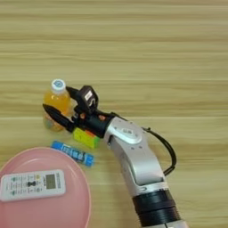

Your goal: Move the objects on the table

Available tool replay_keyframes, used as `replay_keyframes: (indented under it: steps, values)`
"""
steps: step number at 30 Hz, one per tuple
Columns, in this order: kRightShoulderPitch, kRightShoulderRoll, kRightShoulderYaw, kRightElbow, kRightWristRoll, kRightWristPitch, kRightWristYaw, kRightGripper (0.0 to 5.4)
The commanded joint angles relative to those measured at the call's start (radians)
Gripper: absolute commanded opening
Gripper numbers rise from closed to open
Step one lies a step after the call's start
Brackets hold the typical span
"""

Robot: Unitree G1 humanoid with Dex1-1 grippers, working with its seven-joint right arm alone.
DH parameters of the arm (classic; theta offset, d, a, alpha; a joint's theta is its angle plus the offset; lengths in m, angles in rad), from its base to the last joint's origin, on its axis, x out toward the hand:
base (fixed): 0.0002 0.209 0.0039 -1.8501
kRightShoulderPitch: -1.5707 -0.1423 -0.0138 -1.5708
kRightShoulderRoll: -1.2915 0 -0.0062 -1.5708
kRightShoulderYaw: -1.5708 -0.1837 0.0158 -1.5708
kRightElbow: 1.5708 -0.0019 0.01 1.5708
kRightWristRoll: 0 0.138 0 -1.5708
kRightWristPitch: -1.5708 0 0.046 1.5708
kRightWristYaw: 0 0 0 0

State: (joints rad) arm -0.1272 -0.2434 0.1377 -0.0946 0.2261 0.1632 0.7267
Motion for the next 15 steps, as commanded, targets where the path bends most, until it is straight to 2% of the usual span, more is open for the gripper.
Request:
replay_keyframes:
  steps: [1,2,3,13,15]
  values:
    - [-0.049,-0.015,0.005,-0.008,-0.032,-0.025,-0.025,3.63]
    - [-0.048,-0.016,0.006,-0.004,-0.038,-0.026,-0.026,3.63]
    - [-0.048,-0.017,0.008,-0.001,-0.040,-0.028,-0.027,3.99]
    - [-0.057,-0.013,0.000,0.015,-0.044,-0.032,-0.032,5.26]
    - [-0.061,-0.012,-0.006,0.014,-0.038,-0.030,-0.035,5.37]
